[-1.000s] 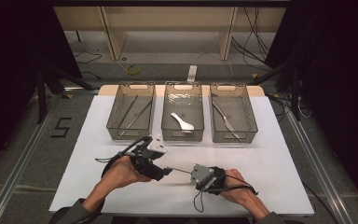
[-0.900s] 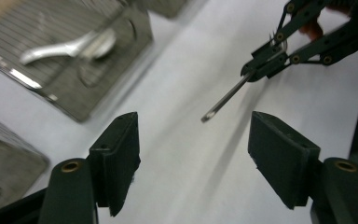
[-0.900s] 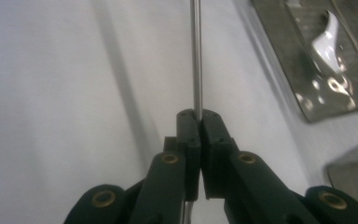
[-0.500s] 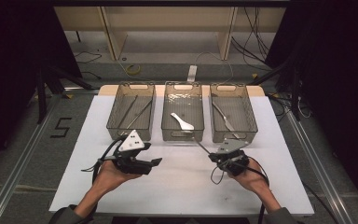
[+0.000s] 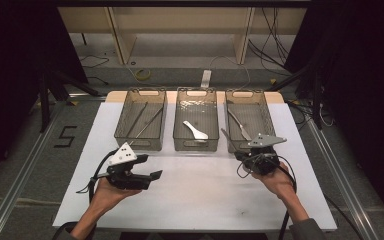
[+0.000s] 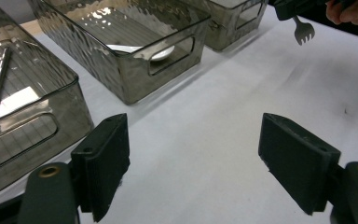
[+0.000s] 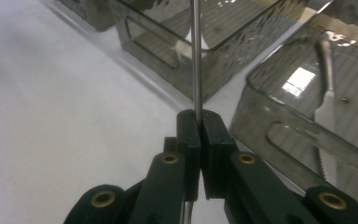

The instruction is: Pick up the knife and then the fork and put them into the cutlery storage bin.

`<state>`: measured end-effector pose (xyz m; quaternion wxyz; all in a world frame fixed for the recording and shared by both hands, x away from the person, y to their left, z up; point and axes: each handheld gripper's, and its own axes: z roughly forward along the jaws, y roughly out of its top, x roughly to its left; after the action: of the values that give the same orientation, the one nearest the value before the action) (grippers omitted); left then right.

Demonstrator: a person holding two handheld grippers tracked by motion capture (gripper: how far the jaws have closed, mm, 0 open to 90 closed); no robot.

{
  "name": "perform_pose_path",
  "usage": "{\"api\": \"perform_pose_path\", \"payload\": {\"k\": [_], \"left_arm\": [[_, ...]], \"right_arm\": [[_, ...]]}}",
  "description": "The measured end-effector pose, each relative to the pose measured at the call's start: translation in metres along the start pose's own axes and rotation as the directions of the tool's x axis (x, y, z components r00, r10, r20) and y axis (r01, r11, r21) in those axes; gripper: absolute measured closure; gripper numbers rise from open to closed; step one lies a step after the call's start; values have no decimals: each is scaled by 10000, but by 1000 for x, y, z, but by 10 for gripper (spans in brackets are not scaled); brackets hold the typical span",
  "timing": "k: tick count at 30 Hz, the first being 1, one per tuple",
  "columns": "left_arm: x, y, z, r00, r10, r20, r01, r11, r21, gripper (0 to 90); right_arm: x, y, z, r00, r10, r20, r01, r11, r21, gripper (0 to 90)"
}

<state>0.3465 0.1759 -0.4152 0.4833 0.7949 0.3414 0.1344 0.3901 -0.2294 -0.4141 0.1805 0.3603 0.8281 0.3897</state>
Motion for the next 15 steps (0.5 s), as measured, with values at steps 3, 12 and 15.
{"api": "perform_pose_path", "payload": {"k": [3, 12, 15], "left_arm": [[1, -1, -2, 9999, -128, 19, 129, 9998, -154, 221], [-4, -5, -2, 10000, 65, -21, -65, 10000, -15, 195], [-6, -6, -2, 9999, 163, -21, -163, 9999, 20, 182]], "right_arm": [[-8, 5, -5, 9996, 252, 160, -251, 9997, -13, 881], [-41, 33, -7, 9948, 963, 335, -962, 9954, -27, 880], [-54, 46, -5, 9928, 1057, 562, -1062, 9943, 59, 880]]}}
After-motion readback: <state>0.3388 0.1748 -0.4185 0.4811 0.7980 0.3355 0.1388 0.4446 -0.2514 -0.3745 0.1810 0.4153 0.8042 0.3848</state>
